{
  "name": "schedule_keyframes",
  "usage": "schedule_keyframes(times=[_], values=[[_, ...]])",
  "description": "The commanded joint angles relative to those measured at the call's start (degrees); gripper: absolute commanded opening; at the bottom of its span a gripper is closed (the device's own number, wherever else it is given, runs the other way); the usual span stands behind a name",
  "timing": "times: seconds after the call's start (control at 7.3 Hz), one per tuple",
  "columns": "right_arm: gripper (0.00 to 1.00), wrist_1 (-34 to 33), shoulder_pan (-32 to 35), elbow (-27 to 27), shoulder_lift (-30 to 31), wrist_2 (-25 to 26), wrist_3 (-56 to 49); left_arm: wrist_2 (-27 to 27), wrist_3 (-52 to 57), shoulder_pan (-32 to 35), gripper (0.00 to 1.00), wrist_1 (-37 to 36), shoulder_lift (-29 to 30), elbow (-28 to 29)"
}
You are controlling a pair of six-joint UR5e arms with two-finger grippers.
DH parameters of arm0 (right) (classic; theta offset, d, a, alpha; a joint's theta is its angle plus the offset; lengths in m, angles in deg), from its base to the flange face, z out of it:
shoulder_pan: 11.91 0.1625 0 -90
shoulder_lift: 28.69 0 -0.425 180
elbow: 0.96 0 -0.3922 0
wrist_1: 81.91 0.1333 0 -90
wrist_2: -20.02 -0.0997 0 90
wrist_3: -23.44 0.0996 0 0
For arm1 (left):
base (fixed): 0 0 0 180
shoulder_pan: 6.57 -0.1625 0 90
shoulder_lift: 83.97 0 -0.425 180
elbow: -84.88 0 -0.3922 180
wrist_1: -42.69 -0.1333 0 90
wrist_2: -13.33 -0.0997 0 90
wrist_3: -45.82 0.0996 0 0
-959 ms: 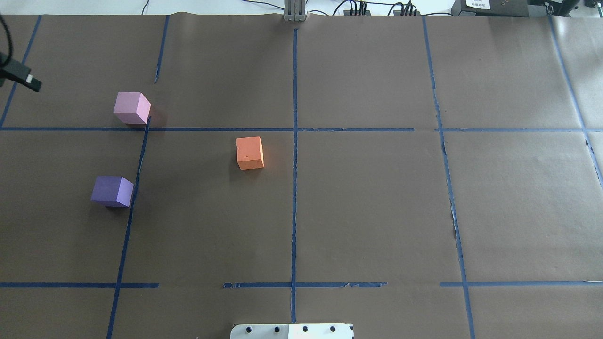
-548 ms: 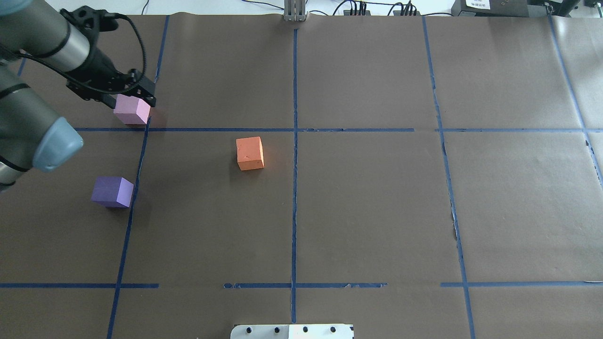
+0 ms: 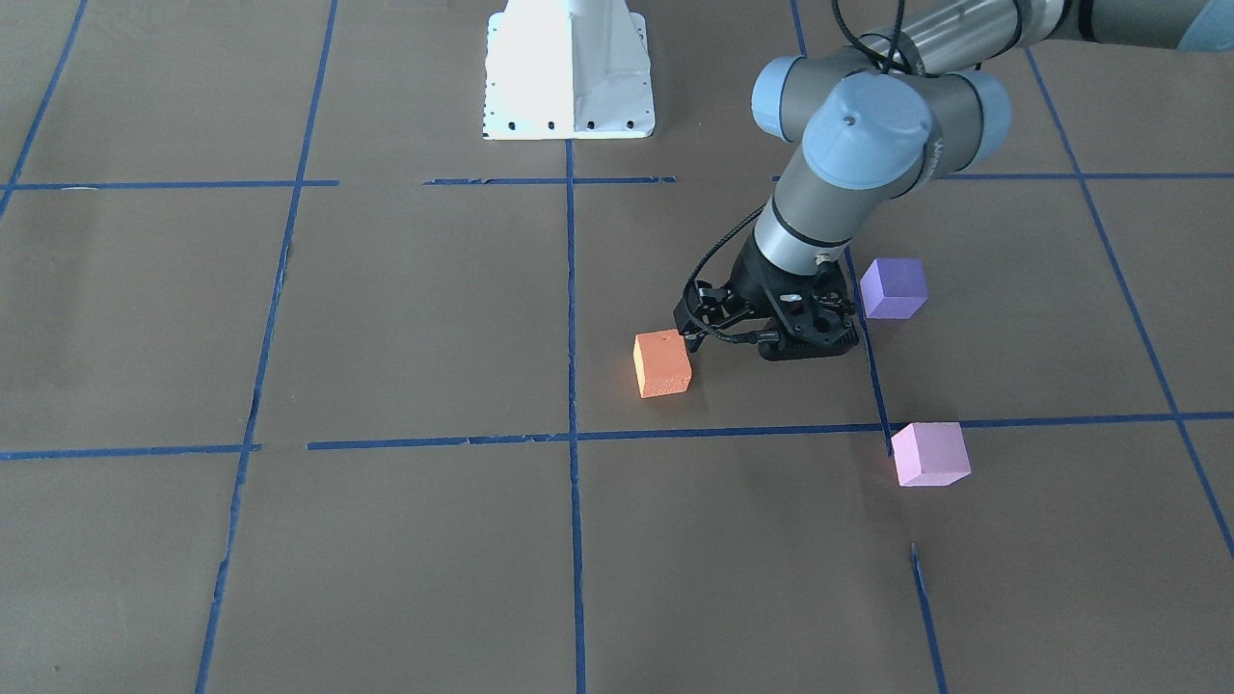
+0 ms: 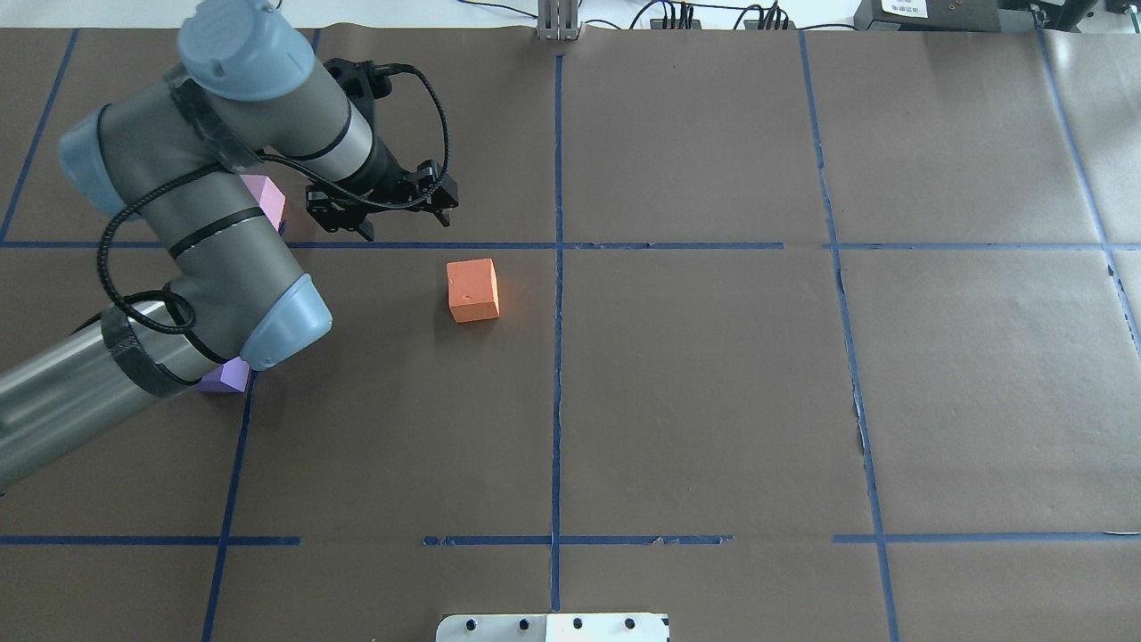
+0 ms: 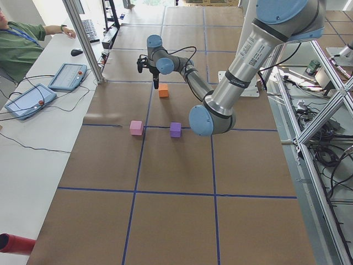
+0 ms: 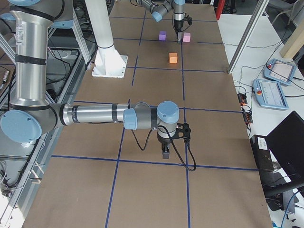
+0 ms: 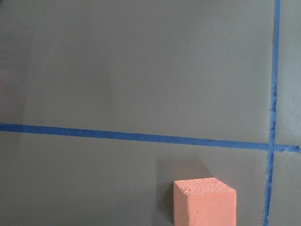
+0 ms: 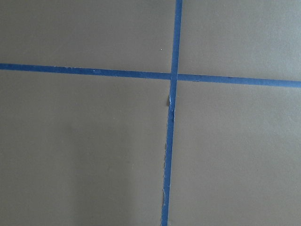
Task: Arrange blocks in a line
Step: 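Move the left gripper over the orange cube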
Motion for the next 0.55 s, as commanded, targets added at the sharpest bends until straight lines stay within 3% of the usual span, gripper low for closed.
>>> schedule_keyframes(times=[0.0, 0.14, 0.41], values=[[1.0, 0.0, 0.0, 0.06, 0.0, 0.0, 0.0, -3.1, -6.62, -4.25, 1.0, 2.58, 2.94, 5.67], [1.0, 0.0, 0.0, -0.02, 0.0, 0.0, 0.0, -5.98, -6.47, -4.96, 1.0, 2.67, 5.04, 9.18], [1.0, 0.0, 0.0, 0.06, 0.0, 0.0, 0.0, -8.64, -6.29, -7.43, 1.0, 2.85, 4.97, 9.56]])
